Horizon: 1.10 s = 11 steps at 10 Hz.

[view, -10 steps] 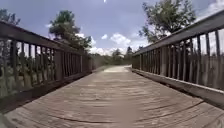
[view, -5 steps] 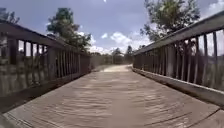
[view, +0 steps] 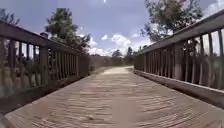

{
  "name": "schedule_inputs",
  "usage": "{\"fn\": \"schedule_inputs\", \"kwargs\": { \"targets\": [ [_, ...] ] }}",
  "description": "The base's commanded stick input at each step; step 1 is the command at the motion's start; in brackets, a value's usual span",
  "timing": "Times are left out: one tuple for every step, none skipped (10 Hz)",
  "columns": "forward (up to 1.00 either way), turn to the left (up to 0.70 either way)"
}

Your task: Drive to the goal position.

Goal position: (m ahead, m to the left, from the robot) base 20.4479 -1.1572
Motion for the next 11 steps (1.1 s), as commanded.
{"fn": "schedule_inputs", "kwargs": {
  "targets": [
    [0.50,0.01],
    [0.50,0.01],
    [0.50,0.01],
    [0.50,0.01],
    [0.50,0.01],
    [0.50,0.01],
    [0.50,0.01],
    [0.50,0.01],
    [0.50,0.01],
    [0.50,0.01],
    [0.50,0.01]
  ]
}}
